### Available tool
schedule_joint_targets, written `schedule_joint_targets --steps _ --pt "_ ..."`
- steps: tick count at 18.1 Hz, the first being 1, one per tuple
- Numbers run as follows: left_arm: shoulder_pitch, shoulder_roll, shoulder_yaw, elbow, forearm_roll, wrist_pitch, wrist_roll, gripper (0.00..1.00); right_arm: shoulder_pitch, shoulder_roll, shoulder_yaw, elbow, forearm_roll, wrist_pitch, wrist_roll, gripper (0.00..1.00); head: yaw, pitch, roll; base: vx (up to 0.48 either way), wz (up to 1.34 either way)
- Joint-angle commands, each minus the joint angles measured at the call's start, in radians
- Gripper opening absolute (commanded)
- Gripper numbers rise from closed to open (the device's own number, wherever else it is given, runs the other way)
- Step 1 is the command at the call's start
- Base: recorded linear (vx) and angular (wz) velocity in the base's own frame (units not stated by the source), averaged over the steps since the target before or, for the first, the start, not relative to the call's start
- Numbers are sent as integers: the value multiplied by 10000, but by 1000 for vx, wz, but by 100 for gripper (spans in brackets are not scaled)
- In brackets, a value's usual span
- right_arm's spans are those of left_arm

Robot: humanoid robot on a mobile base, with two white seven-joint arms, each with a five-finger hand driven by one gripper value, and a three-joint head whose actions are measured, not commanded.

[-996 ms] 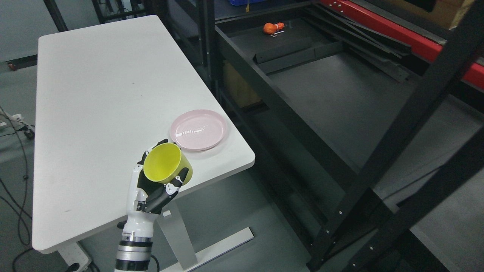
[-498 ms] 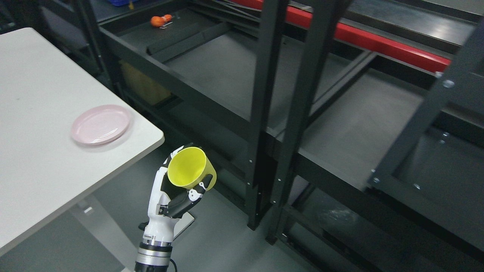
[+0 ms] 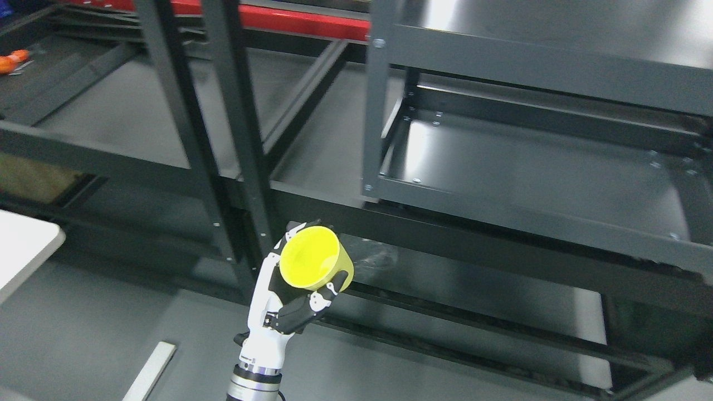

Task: Place yellow IKEA cup on middle right shelf
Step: 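Carry the yellow cup in the left hand toward the shelving unit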

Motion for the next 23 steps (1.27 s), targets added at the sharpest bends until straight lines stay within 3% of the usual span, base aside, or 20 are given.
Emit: schedule_joint_targets --steps 1,7,16,23 --pt "-62 174 -1239 -18 1 -56 -12 0 136 -175 169 -1 -245 6 -8 99 0 0 0 -169 -1016" --pt "-107 174 -1362 -18 1 -469 -27 0 136 -175 169 -1 -245 6 -8 99 0 -1 0 -96 -723" --pt "-552 174 -2219 -18 1 -1145 -43 0 136 -175 169 -1 -245 6 -8 99 0 -1 0 79 -68" --pt "-2298 174 -2466 -33 -14 -2110 -58 0 136 -175 169 -1 -245 6 -8 99 0 -2 0 102 -132"
